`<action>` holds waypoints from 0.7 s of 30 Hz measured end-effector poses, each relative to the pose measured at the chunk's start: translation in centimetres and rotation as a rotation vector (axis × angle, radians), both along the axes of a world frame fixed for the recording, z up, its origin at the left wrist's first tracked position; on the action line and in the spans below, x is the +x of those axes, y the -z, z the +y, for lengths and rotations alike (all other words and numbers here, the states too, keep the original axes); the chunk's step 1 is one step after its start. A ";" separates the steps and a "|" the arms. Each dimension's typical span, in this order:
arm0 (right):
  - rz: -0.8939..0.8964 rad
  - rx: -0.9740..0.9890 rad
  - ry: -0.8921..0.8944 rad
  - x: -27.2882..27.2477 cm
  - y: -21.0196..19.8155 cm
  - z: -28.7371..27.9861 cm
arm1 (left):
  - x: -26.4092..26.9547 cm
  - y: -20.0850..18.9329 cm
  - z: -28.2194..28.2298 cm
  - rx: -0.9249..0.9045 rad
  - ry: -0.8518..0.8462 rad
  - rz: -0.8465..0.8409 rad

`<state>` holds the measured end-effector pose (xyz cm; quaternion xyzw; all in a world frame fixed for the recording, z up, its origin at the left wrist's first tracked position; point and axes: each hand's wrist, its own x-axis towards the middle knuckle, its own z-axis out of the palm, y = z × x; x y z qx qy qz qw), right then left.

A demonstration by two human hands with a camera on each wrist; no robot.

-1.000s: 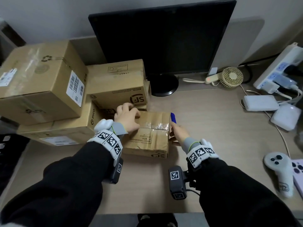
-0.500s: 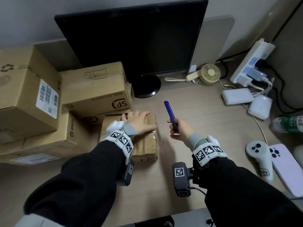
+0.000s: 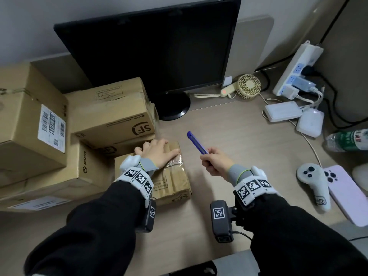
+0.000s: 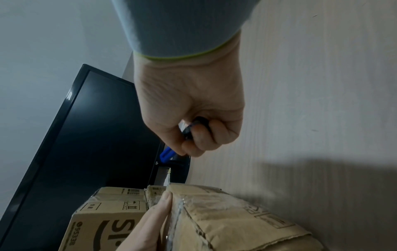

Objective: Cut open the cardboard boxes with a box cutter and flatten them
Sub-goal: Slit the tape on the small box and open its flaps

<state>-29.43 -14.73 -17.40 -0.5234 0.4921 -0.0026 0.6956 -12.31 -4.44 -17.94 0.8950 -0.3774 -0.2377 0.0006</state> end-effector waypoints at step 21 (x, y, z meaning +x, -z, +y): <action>0.077 -0.195 -0.207 -0.4 -1.7 -0.1 | 1.0 0.2 1.0 0.085 -0.014 0.031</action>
